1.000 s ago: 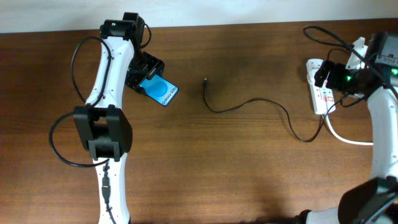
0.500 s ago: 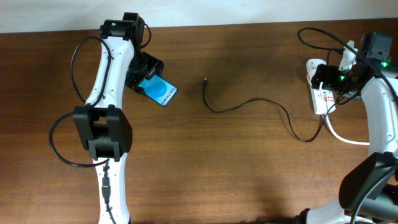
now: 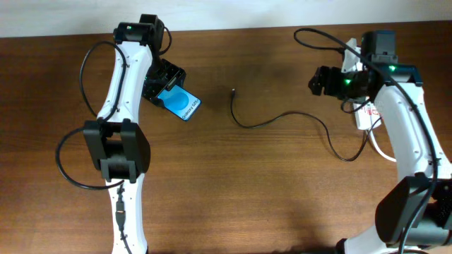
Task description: Plug charger to phone and switch on socket
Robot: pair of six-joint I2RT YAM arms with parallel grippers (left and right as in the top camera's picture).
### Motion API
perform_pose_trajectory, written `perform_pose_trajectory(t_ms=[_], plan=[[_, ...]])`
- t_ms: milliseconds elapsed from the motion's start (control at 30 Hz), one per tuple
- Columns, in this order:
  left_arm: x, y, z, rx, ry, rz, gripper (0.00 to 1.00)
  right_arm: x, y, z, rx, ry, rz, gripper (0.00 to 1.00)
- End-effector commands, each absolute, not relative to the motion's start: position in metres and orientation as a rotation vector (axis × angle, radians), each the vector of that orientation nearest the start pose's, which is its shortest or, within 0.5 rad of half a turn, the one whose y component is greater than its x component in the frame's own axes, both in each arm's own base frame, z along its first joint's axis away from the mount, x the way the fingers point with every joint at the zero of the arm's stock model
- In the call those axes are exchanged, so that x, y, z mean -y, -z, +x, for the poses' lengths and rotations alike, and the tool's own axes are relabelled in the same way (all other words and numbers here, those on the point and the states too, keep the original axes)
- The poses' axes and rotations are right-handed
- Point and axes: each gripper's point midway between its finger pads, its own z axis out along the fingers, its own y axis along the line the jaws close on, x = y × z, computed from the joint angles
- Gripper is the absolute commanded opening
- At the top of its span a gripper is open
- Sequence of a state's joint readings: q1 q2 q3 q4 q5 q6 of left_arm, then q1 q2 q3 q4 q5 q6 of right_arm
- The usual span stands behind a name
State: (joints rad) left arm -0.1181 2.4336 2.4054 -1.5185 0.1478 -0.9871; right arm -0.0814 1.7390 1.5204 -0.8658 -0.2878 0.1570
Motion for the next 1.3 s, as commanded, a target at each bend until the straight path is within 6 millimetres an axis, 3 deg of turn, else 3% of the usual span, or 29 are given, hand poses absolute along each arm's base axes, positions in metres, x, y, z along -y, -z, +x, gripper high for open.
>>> perform_pose_trajectory(t_ms=[0,167,467,533,633,767,867,1033,1167,1267], plan=[[0.081,-0.103,0.471,-2.882,0.227,-1.297,0.0,-0.028,-0.175,0.437,-2.611,-0.466,0.254,0.89],[0.081,-0.103,0.471,-2.883,0.226,-1.297,0.0,-0.025,-0.174,0.437,-2.613,-0.422,0.217,0.89],[0.081,-0.103,0.473,-2.875,0.228,-1.292,0.0,0.059,-0.166,0.433,-2.635,0.269,0.18,0.9],[0.081,-0.103,0.473,-2.874,0.227,-1.292,0.0,0.071,-0.159,0.432,-2.65,0.281,0.206,0.91],[0.081,-0.103,0.473,-2.875,0.229,-1.292,0.0,0.103,-0.154,0.426,-2.66,0.283,0.311,0.9],[0.085,-0.103,0.472,-2.881,0.228,-1.28,0.0,0.119,-0.15,0.42,-2.669,0.157,0.375,0.9],[0.086,-0.103,0.474,-2.875,0.235,-1.273,0.0,0.096,-0.149,0.424,-2.672,-0.022,0.332,0.89],[0.086,-0.103,0.475,-2.873,0.238,-1.272,0.0,0.016,-0.154,0.433,-2.665,-0.336,0.145,0.87],[0.087,-0.103,0.474,-2.876,0.241,-1.273,0.0,-0.019,-0.155,0.433,-2.674,-0.425,0.173,0.86],[0.1,-0.106,0.474,-2.901,0.354,-1.281,0.0,-0.042,-0.16,0.432,-2.665,-0.562,0.19,0.86]])
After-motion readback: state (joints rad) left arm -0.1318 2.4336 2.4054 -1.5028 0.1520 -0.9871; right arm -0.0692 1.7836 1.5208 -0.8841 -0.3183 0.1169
